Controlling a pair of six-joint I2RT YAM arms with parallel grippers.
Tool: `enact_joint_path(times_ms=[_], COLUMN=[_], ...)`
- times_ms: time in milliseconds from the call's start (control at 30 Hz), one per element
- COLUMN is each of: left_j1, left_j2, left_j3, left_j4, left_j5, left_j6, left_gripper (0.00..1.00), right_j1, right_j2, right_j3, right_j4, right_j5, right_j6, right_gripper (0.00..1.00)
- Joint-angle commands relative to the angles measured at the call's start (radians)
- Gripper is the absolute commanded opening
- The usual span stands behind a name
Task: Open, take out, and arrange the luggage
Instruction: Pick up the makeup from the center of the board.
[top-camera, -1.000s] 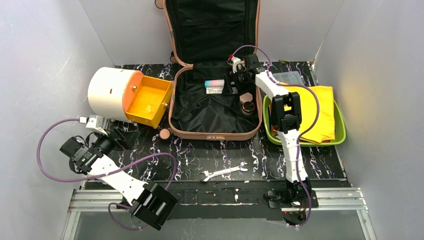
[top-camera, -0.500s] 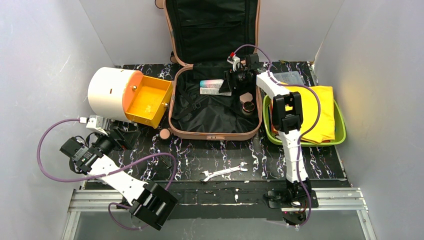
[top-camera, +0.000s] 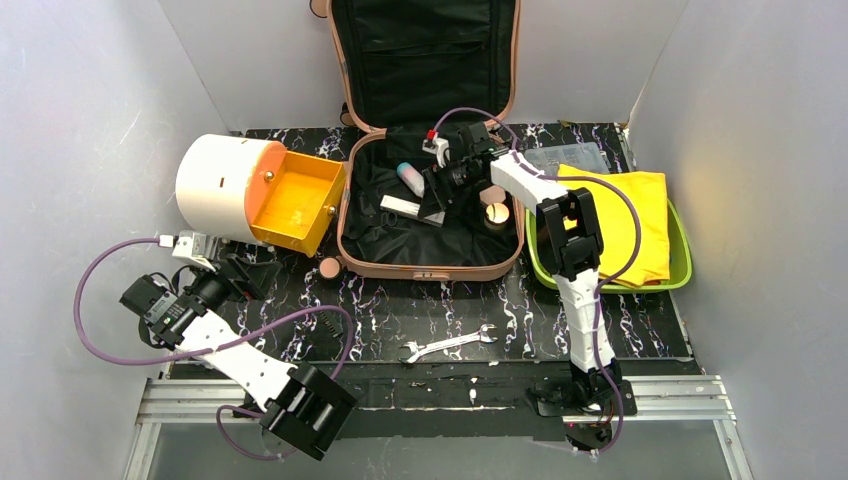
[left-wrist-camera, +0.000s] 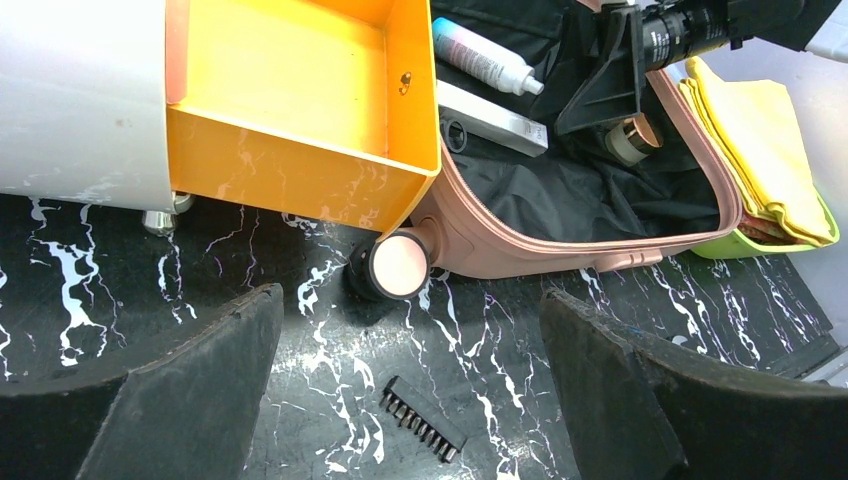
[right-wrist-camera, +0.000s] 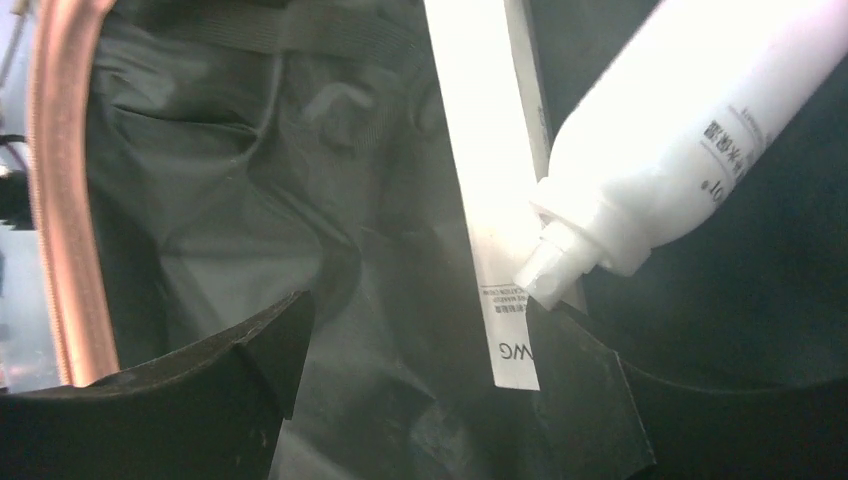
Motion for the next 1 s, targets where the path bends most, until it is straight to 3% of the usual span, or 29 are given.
enact_joint_path(times_ms=[0, 133, 367, 467, 600, 733, 967], left_j1=[0.007, 0.008, 0.009, 0.009, 0.009, 0.009, 0.009], left_j2=[-0.013, -0.018, -0.021, -0.015, -0.007, -0.009, -0.008], left_j3=[0.020, 0.022, 0.021, 0.020, 0.019, 0.017, 0.016], left_j4=[-0.035, -0.040, -0.043, -0.043, -0.043, -0.045, -0.045], left_j5=[0.048, 0.049, 0.044, 0.041, 0.044, 0.048, 0.049], left_j6=[0.022, 0.027, 0.030, 0.033, 0.038, 0.044, 0.049], left_gripper=[0.99, 0.99, 0.99, 0.99, 0.99, 0.99, 0.99], right_j1=[-0.007, 0.022, 0.026, 0.026, 0.031, 0.054, 0.058], right_j2=[-0.059, -0.077, -0.039, 0.065, 0.106, 0.161, 0.082], right_j3=[-0.033, -0.065, 0.022, 0.136, 0.149, 0.232, 0.203], right_j4=[0.022, 0.059, 0.237, 0.231, 0.283, 0.235, 0.238], right_j5=[0.117, 0.216, 0.278, 0.248, 0.206, 0.299, 0.362], right_j6=[-0.037, -0.059, 0.116, 0.131, 0.169, 0.070, -0.126], right_gripper=[0.87, 0.89, 0.92, 0.91, 0.87, 0.90, 0.91])
